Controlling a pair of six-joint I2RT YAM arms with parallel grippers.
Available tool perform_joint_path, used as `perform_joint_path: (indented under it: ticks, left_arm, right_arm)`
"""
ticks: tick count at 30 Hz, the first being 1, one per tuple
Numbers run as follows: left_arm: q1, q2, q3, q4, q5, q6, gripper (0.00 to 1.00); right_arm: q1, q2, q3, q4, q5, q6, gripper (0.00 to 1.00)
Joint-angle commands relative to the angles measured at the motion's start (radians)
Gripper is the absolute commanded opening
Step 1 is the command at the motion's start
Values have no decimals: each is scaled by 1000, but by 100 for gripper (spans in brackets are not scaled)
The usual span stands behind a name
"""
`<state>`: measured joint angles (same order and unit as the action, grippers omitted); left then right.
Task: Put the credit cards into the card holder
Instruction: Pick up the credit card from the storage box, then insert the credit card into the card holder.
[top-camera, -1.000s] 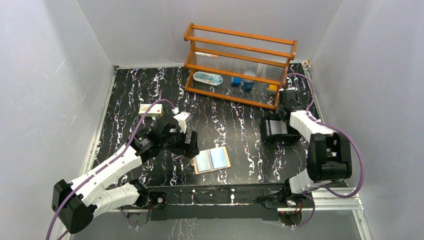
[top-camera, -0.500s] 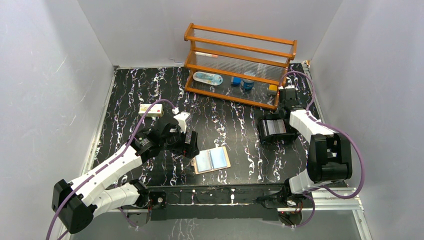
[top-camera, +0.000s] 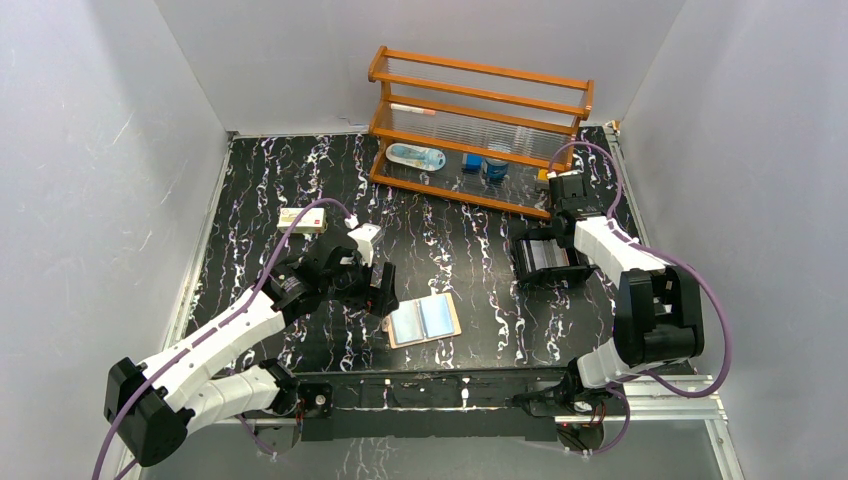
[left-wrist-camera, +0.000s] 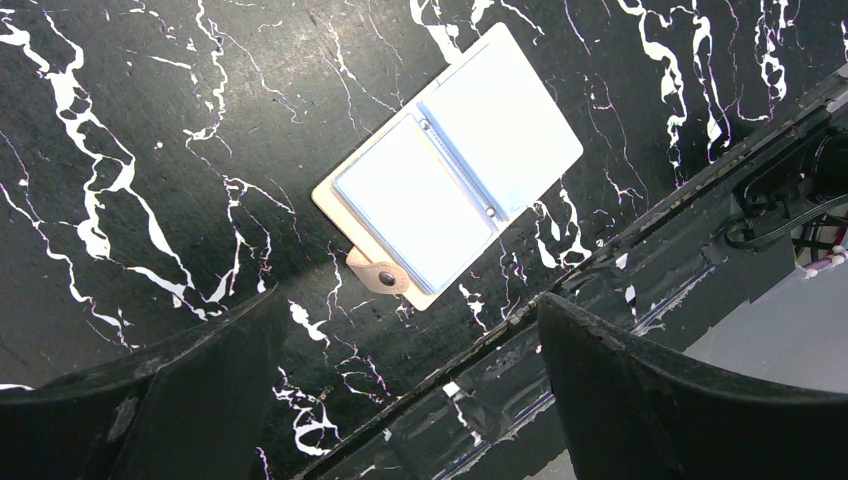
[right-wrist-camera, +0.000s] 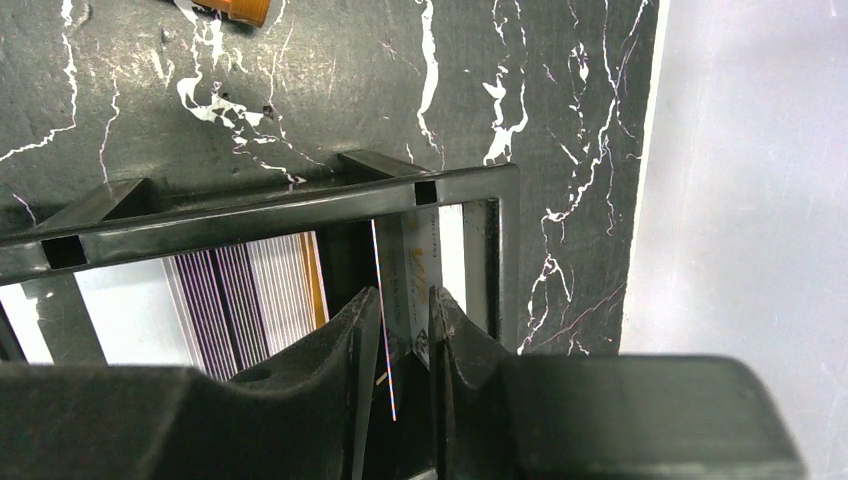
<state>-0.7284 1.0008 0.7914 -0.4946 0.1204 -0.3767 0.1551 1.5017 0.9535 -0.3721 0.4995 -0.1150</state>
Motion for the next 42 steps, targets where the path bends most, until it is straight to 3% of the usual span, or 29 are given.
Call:
perform_joint_path:
  ticks: [1, 14, 20, 30, 34, 38, 42]
  left_arm:
    - [-2, -2, -9, -1, 19, 13, 94]
    - [-2, -6, -9, -2, 17, 13, 94]
    - [-2, -5, -9, -2, 13, 13, 94]
    - [-2, -10, -2, -26, -81, -59, 89]
    - [-2, -6, -12, -13, -83, -130, 76]
    - [-2, 20, -60, 73, 12, -218, 39]
    - [-2, 49, -126, 198, 124, -292, 13]
  right_arm:
    - [2, 2, 31, 3, -19, 22, 32]
    - [3, 53, 11, 34, 24, 18, 24]
    - [10, 24, 50, -14, -2, 28, 0]
    - [103, -107, 244, -276, -27, 122, 0]
    - [179, -195, 223, -242, -170, 218, 0]
    - [281, -260, 123, -110, -327, 369, 0]
    - [437, -299, -10, 67, -400, 504, 0]
